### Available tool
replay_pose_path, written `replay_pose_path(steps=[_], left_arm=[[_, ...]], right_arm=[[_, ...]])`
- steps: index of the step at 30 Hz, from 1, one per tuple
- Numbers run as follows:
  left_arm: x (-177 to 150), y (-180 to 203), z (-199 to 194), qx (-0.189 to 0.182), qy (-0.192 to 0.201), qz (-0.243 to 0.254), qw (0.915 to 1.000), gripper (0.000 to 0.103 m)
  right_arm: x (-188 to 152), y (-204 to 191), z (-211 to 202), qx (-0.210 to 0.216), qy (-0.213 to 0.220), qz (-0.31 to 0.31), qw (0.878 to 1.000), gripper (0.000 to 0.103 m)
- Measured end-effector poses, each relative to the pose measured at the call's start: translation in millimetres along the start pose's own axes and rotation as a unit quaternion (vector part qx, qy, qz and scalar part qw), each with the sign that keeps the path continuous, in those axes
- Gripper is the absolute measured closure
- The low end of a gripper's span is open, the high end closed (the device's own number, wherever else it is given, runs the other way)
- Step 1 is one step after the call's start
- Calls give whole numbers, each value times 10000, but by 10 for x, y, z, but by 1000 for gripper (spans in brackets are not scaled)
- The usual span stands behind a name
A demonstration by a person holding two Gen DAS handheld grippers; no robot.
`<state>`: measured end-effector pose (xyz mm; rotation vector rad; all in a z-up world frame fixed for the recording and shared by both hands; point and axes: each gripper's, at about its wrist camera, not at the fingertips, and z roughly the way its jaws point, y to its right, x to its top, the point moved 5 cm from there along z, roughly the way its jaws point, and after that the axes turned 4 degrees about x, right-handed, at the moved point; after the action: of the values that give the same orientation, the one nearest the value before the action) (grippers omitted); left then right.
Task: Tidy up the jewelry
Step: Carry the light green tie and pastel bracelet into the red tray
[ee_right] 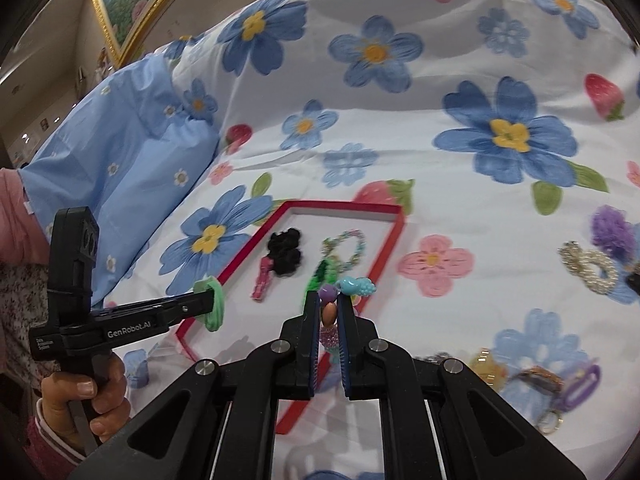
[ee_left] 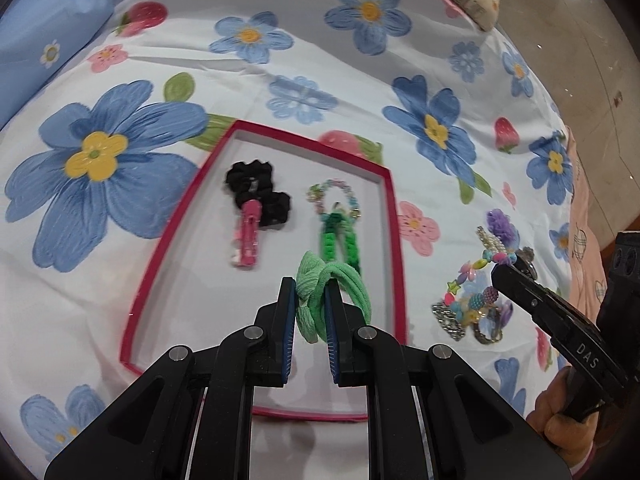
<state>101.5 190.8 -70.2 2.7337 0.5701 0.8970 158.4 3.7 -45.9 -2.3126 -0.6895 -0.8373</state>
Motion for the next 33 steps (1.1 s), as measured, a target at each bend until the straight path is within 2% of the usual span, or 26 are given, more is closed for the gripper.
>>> replay_pose_path(steps=[18, 22, 33], left_arm=[[6, -568, 278, 278, -245, -423, 9984, 91], [-10, -604, 398, 324, -372, -431, 9979, 91], [7, -617, 707, 525, -643, -335, 9960, 91]], right_arm=[[-66, -525, 769, 562, -599, -267, 9963, 95], [-143, -494, 946, 597, -789, -222, 9948, 95], [-306, -99, 1192, 269, -1195, -39, 9925, 95]])
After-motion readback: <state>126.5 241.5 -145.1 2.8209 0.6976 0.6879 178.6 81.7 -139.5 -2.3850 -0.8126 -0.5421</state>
